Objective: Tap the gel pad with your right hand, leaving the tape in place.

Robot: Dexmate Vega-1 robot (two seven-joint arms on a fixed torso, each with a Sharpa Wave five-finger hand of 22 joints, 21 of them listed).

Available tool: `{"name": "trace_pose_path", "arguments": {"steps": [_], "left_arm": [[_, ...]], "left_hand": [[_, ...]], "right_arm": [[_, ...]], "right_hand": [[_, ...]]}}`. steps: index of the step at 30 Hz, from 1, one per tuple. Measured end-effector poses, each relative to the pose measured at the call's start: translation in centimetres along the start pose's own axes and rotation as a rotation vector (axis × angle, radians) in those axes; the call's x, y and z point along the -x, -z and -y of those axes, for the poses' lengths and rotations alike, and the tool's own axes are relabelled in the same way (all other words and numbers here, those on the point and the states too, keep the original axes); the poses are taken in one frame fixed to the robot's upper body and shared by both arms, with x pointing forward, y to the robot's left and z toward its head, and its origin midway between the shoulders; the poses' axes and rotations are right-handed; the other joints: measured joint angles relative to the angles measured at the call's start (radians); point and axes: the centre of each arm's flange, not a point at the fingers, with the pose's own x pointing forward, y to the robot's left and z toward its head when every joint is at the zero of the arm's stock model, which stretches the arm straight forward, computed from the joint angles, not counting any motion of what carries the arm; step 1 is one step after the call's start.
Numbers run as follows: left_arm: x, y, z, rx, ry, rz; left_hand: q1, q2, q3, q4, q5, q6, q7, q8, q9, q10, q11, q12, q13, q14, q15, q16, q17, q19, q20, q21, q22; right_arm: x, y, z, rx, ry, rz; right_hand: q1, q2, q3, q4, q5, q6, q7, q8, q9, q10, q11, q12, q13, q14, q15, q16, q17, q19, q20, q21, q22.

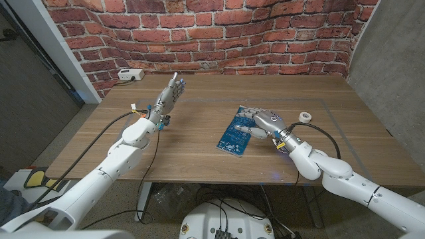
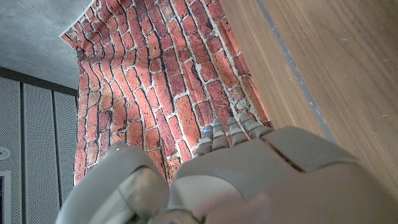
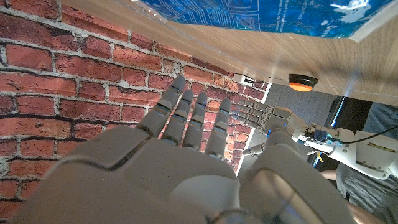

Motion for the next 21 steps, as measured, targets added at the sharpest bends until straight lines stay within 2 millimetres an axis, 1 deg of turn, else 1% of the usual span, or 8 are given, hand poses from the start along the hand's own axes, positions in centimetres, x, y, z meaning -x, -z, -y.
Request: {"name": "trace_pose_path", "arguments": {"steps": [4, 7, 8, 12, 14, 15, 17, 21], "left_arm": [[-0.1, 0.0, 0.0, 0.001, 0.001, 0.0], [-0.1, 0.0, 0.1, 0.0, 0.001, 0.0], [-0.1, 0.0, 0.1, -0.001, 0.001, 0.0], [-0.1, -0.2, 0.2, -0.003, 0.001, 0.004], [-0.2, -0.2, 0.2, -0.006, 0.001, 0.004], [-0.2, -0.2, 0.2, -0.007, 0.0, 0.003], [-0.2, -0.3, 0.2, -0.009, 0.0, 0.002], [-0.2, -0.4, 0.3, -0.012, 0.0, 0.002]], "left_hand": [[0.0, 0.0, 0.0, 0.0, 0.0, 0.0, 0.0, 0.0, 0.0, 0.005, -0.005, 0.0, 0.0, 0.0, 0.0, 0.0, 0.0, 0.004, 0.004, 0.0, 0.0], [0.0, 0.0, 0.0, 0.0, 0.0, 0.0, 0.0, 0.0, 0.0, 0.005, -0.005, 0.0, 0.0, 0.0, 0.0, 0.0, 0.0, 0.006, 0.006, 0.0, 0.0], [0.007, 0.007, 0.0, 0.0, 0.0, 0.0, 0.0, 0.0, 0.0, 0.005, -0.005, 0.0, 0.0, 0.0, 0.0, 0.0, 0.0, 0.006, 0.006, 0.0, 0.0], [0.008, 0.008, 0.0, 0.0, 0.0, 0.0, 0.0, 0.0, 0.0, 0.005, -0.005, 0.0, 0.0, 0.005, -0.005, 0.0, 0.0, 0.006, 0.006, 0.0, 0.0], [0.007, 0.007, 0.0, 0.0, 0.0, 0.0, 0.0, 0.0, 0.0, 0.005, -0.005, 0.0, 0.0, 0.005, -0.005, 0.0, 0.0, 0.002, 0.009, 0.0, 0.0], [0.007, 0.007, 0.0, 0.0, 0.0, 0.0, 0.0, 0.0, 0.0, 0.005, -0.005, 0.0, 0.0, 0.005, -0.005, 0.0, 0.0, 0.0, 0.011, 0.0, 0.0], [0.007, 0.007, 0.0, 0.0, 0.0, 0.0, 0.0, 0.0, 0.0, 0.005, -0.005, 0.0, 0.0, 0.005, -0.005, 0.0, 0.0, 0.0, 0.011, 0.0, 0.0], [0.006, 0.006, 0.0, 0.0, 0.0, 0.0, 0.0, 0.0, 0.0, 0.005, -0.005, 0.0, 0.0, 0.005, -0.005, 0.0, 0.0, 0.0, 0.011, 0.0, 0.0]], "right_arm": [[-0.1, 0.0, -0.4, 0.004, -0.029, -0.007], [-0.2, 0.0, -0.6, 0.007, -0.048, -0.011], [-0.2, 0.1, -0.7, 0.01, -0.059, -0.014], [-0.4, 0.1, -1.0, 0.015, -0.085, -0.011], [-0.5, 0.0, -1.0, 0.018, -0.096, -0.006], [-0.5, 0.0, -1.0, 0.018, -0.097, -0.006], [-0.6, 0.0, -1.2, 0.021, -0.113, -0.002], [-0.6, 0.0, -1.4, 0.016, -0.137, 0.008]], "right_hand": [[0.011, 0.011, 0.004, -0.004, 0.0, -0.006, 0.006, 0.0, 0.0, 0.005, 0.005, 0.0, 0.0, 0.0, 0.0, 0.0, 0.0, 0.0, 0.0, -0.004, 0.0], [0.016, 0.016, 0.01, -0.01, -0.004, 0.004, 0.02, 0.0, 0.0, 0.019, 0.018, 0.004, 0.0, 0.0, 0.0, 0.001, 0.0, 0.0, 0.0, -0.004, 0.0], [0.016, 0.016, 0.01, -0.01, -0.004, 0.005, 0.021, 0.0, 0.0, 0.019, 0.019, 0.004, 0.0, 0.0, 0.0, 0.004, 0.0, 0.0, 0.0, -0.004, 0.0], [0.016, 0.016, 0.01, -0.01, -0.004, 0.005, 0.021, 0.0, 0.0, 0.019, 0.019, 0.004, 0.0, 0.0, 0.0, 0.004, 0.0, 0.0, 0.0, -0.004, 0.0], [0.016, 0.016, 0.01, -0.01, -0.004, 0.005, 0.021, 0.0, 0.0, 0.025, 0.013, 0.004, 0.0, 0.004, 0.004, 0.004, 0.0, 0.004, -0.004, -0.004, 0.0], [0.016, 0.016, 0.01, -0.01, -0.004, 0.005, 0.021, 0.0, 0.0, 0.028, 0.017, 0.009, 0.0, 0.006, 0.006, 0.004, 0.0, 0.004, -0.004, -0.004, 0.0], [0.016, 0.016, 0.014, -0.014, -0.004, 0.005, 0.021, 0.0, 0.0, 0.029, 0.016, 0.012, 0.0, 0.006, 0.006, 0.004, 0.0, 0.004, -0.004, -0.004, 0.0], [0.021, 0.021, 0.014, -0.014, -0.004, 0.005, 0.02, 0.0, 0.0, 0.036, 0.009, 0.012, 0.0, 0.012, 0.0, 0.008, 0.0, 0.011, -0.004, -0.004, 0.0]]}}
